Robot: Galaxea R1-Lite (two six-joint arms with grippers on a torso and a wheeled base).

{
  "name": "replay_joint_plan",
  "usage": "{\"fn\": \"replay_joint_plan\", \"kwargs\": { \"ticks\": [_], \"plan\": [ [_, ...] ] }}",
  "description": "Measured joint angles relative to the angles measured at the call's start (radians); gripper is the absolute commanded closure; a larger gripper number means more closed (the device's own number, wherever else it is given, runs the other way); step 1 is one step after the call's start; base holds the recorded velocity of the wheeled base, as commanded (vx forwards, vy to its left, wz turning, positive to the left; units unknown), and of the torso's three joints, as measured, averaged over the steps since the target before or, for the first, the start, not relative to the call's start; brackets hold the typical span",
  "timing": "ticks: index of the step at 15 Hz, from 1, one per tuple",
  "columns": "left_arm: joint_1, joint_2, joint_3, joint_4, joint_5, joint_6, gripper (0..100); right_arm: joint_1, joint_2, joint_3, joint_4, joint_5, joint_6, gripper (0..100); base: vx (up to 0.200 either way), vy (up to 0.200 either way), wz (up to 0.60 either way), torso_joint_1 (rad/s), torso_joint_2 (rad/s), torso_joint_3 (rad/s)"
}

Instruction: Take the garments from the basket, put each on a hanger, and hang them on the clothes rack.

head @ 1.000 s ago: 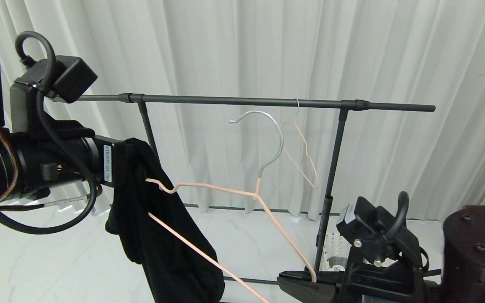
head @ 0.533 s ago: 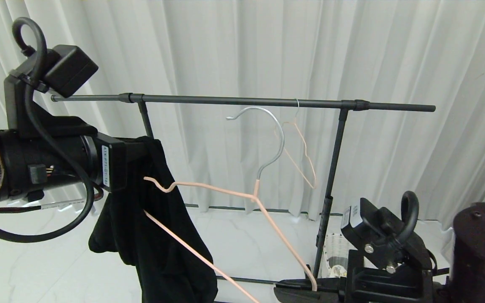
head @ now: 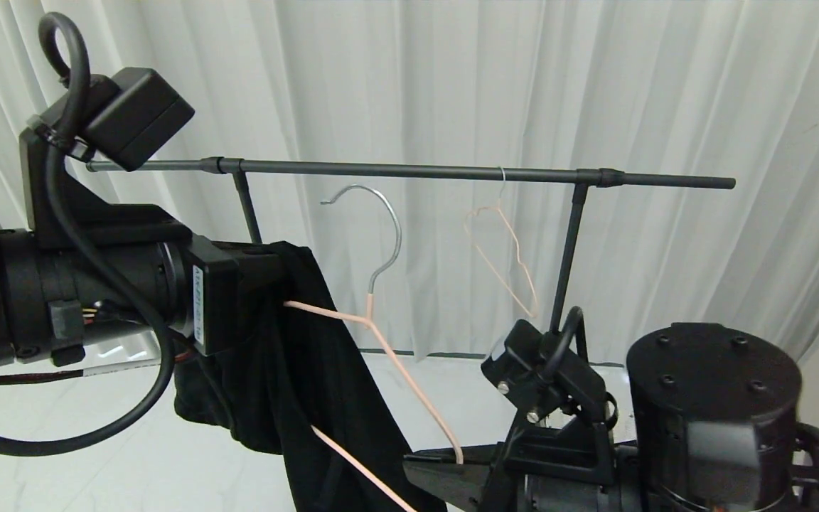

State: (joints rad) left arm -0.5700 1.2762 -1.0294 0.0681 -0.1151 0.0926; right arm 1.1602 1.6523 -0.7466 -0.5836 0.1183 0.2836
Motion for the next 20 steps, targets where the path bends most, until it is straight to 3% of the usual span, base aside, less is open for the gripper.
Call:
{"fn": "replay_joint_plan", "kwargs": {
  "ticks": [5, 10, 13, 14, 20],
  "plan": [
    [-0.036, 0.000, 0.007, 0.000, 0.002, 0.000, 100, -0.010, 0.085, -0.042, -0.062, -0.007, 0.037, 100, 0.000, 0.000, 0.00, 0.000, 0.00, 0.000],
    [-0.004, -0.007, 0.031, 0.000, 0.002, 0.005, 100, -0.064, 0.102, -0.045, -0.062, -0.026, 0.063, 100, 0.000, 0.000, 0.00, 0.000, 0.00, 0.000],
    [-0.005, -0.009, 0.033, -0.001, 0.001, 0.057, 100, -0.070, 0.104, -0.053, -0.063, -0.060, 0.063, 100, 0.000, 0.000, 0.00, 0.000, 0.00, 0.000],
    [-0.010, -0.005, 0.034, -0.001, 0.001, 0.071, 0, -0.070, 0.106, -0.054, -0.063, -0.061, 0.063, 100, 0.000, 0.000, 0.00, 0.000, 0.00, 0.000],
    [-0.018, -0.011, 0.035, -0.001, 0.004, 0.077, 0, -0.071, 0.110, -0.057, -0.130, -0.174, 0.042, 100, 0.000, 0.000, 0.00, 0.000, 0.00, 0.000]
  ]
}}
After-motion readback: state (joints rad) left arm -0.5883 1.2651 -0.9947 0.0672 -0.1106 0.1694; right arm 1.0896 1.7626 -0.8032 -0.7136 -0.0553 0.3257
